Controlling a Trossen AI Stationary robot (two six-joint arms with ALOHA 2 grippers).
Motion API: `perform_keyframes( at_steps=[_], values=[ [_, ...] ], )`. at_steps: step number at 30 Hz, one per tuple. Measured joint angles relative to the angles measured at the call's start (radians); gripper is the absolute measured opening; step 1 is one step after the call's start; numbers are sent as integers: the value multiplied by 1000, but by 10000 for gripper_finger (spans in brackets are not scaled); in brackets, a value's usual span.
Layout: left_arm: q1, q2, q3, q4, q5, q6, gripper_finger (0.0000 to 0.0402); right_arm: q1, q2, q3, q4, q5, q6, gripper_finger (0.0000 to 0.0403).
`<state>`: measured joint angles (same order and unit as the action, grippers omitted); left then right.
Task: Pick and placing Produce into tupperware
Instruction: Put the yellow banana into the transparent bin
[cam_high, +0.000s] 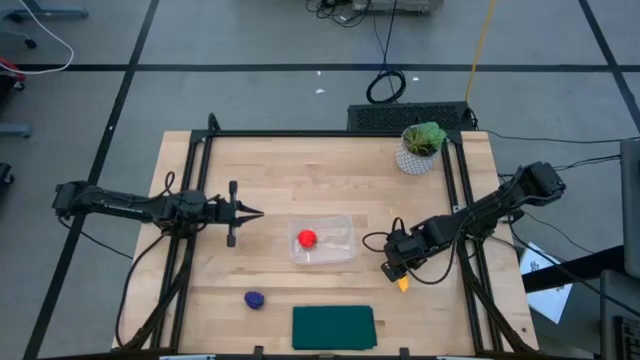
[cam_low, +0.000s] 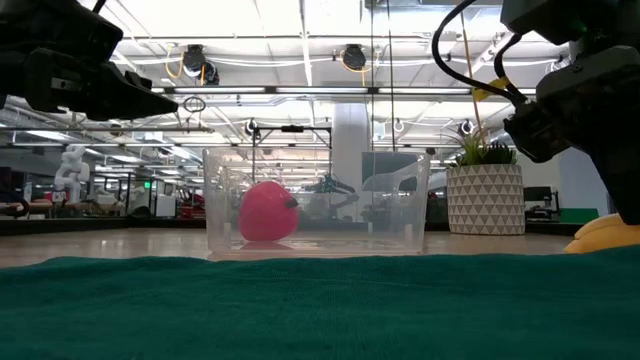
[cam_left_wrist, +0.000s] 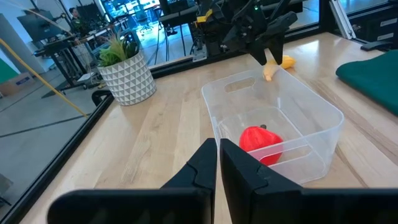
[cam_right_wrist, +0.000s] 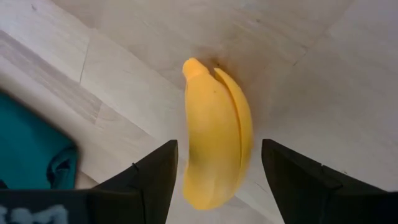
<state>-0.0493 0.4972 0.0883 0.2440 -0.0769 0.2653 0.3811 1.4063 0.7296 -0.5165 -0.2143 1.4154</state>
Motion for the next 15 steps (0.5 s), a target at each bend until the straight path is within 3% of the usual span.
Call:
perform_keyframes(
  at_steps=[15],
  values=[
    [0,0,0,-10,0,0,26,1,54,2,29,1,-30,310]
  ],
)
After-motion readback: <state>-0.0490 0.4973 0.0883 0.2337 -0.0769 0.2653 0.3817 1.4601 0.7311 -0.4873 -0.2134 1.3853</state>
